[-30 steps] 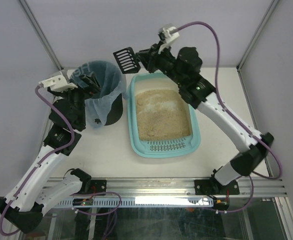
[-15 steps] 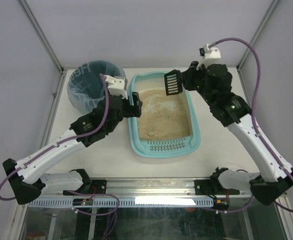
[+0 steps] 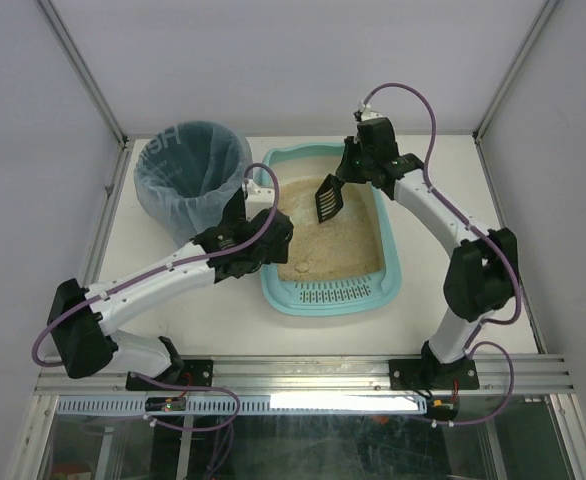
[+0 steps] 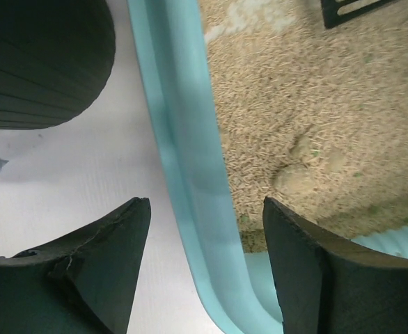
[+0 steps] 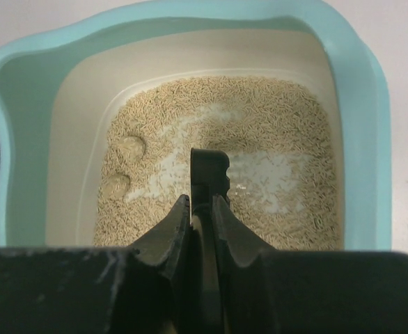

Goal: Clean the litter box

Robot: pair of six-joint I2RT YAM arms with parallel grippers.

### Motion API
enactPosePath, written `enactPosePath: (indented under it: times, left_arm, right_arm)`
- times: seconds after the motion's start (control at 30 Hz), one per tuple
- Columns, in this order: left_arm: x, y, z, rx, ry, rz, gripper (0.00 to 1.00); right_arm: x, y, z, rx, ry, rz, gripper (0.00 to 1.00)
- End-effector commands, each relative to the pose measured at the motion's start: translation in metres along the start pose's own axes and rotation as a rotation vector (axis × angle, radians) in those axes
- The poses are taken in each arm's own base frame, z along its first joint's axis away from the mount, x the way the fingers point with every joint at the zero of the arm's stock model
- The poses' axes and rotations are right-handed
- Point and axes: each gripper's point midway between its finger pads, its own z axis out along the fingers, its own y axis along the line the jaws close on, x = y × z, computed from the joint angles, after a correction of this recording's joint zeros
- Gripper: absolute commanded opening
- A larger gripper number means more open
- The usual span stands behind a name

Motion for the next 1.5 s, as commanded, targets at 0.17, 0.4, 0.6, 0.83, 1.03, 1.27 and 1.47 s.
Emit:
enactPosePath:
  times: [0.17, 0.4, 0.6, 0.83, 1.03, 1.27, 1.47]
  left_arm:
    - [-0.005, -0.001, 0.031, -0.113, 0.019, -0.018, 0.67]
    - [-0.009, 0.004, 0.053, -0.107, 0.035, -0.029, 0.64]
    - [-0.002, 0.008, 0.066, -0.127, 0.058, -0.004, 0.57]
    - [0.005, 0.009, 0.074, -0.129, 0.074, 0.008, 0.46]
    - [0.008, 0.01, 0.075, -0.134, 0.078, 0.01, 0.38]
    - [0.009, 0.011, 0.076, -0.137, 0.079, 0.009, 0.34]
    - [0.009, 0.009, 0.077, -0.129, 0.083, 0.009, 0.31]
  right_arm:
    - [-0.055, 0.018, 0.042, -0.149, -0.108, 0.105, 0.0]
    - [-0.058, 0.008, 0.079, -0.107, -0.086, 0.114, 0.0]
    - [-0.04, 0.008, 0.108, -0.105, 0.003, 0.096, 0.0]
    - [-0.011, 0.038, 0.116, -0.193, 0.119, -0.005, 0.0]
    - [0.013, 0.056, 0.115, -0.261, 0.192, -0.053, 0.0]
    - [0.042, 0.065, 0.109, -0.287, 0.23, 0.013, 0.0]
    - [0.069, 0.066, 0.104, -0.301, 0.217, 0.175, 0.0]
